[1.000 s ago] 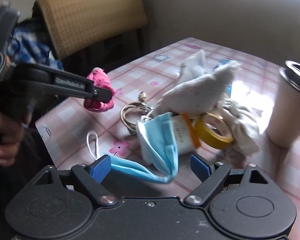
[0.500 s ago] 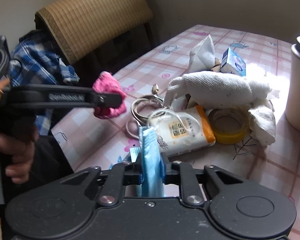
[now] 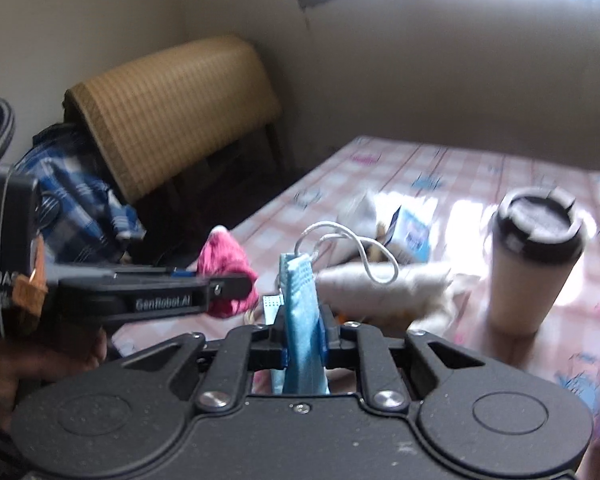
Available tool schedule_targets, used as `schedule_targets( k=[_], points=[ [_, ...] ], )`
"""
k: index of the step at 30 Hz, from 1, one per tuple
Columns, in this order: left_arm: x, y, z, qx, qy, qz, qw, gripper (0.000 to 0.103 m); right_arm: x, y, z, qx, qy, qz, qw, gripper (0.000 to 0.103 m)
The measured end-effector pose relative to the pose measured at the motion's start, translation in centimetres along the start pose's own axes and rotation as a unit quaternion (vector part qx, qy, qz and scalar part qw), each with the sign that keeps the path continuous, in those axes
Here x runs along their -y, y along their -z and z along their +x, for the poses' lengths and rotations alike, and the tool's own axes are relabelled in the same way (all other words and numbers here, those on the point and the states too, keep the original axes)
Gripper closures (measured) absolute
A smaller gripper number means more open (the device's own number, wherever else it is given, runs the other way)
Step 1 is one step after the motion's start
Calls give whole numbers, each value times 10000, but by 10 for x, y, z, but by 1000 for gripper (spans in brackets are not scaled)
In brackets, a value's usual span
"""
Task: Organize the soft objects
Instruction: 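Grasp the pink sock with the left gripper while the right grasps the blue mask, then carry the pink sock and blue mask with both grippers toward the cardboard box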
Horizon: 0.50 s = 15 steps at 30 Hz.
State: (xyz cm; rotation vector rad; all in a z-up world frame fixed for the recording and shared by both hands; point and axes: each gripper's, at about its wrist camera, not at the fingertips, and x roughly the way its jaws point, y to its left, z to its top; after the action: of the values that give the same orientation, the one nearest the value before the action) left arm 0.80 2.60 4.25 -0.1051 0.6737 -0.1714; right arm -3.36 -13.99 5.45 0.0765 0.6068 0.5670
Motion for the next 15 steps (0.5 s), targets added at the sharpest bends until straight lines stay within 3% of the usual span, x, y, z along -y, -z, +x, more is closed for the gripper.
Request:
schedule_targets(
  k=[8, 15],
  points=[
    [19, -35, 2, 148, 135, 144, 9997, 75, 13, -36, -2, 98, 634, 55, 9979, 86],
    [28, -58, 11, 177, 32, 200, 9996, 75, 23, -63, 4, 193, 1253, 290, 9915, 87]
  ],
)
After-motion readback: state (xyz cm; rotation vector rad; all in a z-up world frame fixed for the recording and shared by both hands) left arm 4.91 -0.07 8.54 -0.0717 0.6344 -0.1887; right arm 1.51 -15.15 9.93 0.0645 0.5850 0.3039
